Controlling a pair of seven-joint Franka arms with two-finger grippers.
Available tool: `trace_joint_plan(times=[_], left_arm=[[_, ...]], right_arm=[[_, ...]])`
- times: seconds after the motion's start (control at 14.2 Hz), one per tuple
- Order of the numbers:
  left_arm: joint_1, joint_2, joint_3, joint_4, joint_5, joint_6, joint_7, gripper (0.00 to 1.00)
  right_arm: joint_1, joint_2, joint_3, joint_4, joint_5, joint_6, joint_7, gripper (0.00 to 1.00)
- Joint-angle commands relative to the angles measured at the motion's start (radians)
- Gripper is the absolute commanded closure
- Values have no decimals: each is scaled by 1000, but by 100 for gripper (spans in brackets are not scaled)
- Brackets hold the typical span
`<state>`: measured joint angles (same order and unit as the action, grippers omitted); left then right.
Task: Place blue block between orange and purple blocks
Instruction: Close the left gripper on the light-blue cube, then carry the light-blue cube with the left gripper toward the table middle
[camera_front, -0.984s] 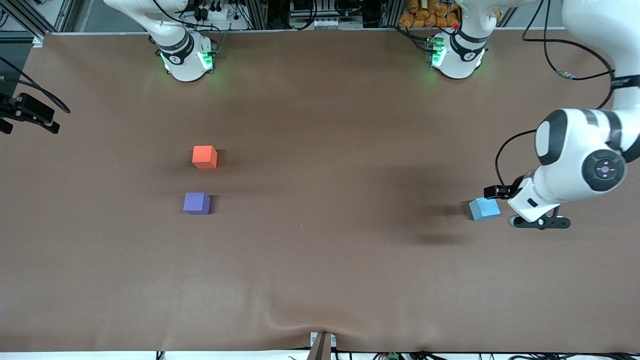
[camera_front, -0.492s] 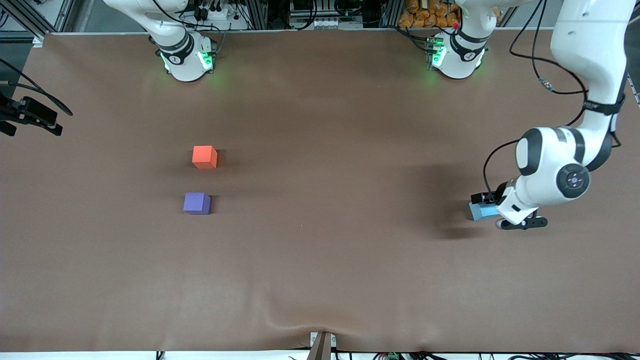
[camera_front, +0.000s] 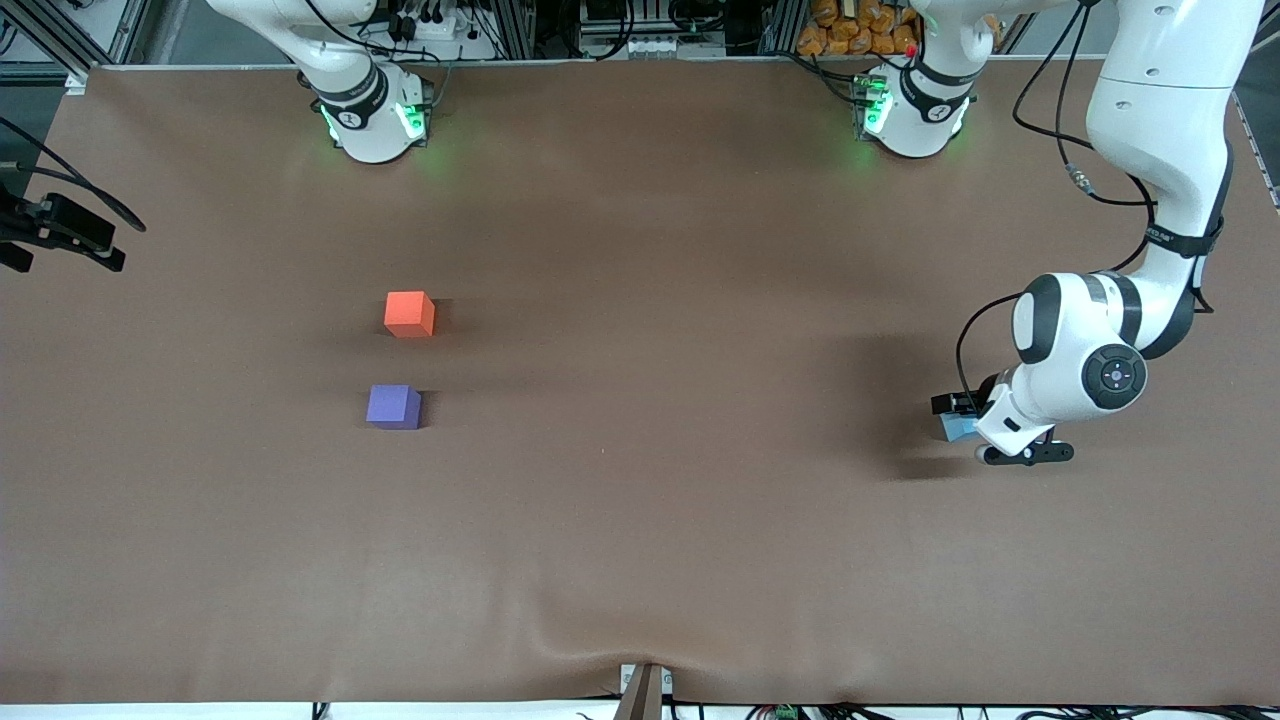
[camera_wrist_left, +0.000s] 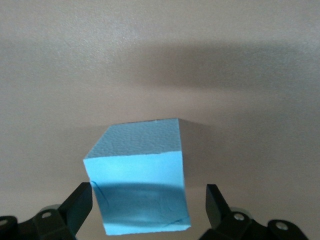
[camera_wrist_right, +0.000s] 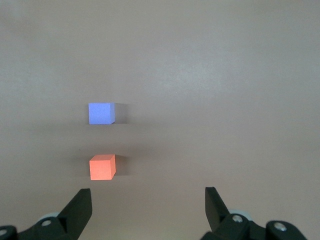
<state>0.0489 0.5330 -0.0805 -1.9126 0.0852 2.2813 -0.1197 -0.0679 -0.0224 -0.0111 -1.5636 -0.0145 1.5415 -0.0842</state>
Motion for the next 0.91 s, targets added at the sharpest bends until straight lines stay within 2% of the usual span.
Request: trace_joint_plan(times=[0.0,0.07,0.14,0.21,0.35,0.49,0.63,0.84], left_arm=[[3,13,-2,18,33,26,-12,0],[3,15,-2,26,33,30,-14,32],[-1,15,-2,27,33,30,-12,85],[-6,13,-2,27,34,30,-11,100],[-9,-7,-10,29,34,24,3,100],[-14,-76,-37,29,38,15,-3,100],[-15,-157,-112,33,30,-41,-18,100],[-14,-241,-276,47,22,-149,-162,100]], right_arm=[[-21,6,14,17,18,-12,-2,0],[-21,6,14,17,18,-12,-2,0],[-21,6,14,17,18,-12,-2,0],[-21,6,14,17,18,-12,-2,0],[-20,6,14,17,18,-14,-2,0],[-21,6,14,17,18,-12,-2,0],[-21,15,14,17,21,-14,-2,0],[-24,16,14,17,34,-14,-2,0]])
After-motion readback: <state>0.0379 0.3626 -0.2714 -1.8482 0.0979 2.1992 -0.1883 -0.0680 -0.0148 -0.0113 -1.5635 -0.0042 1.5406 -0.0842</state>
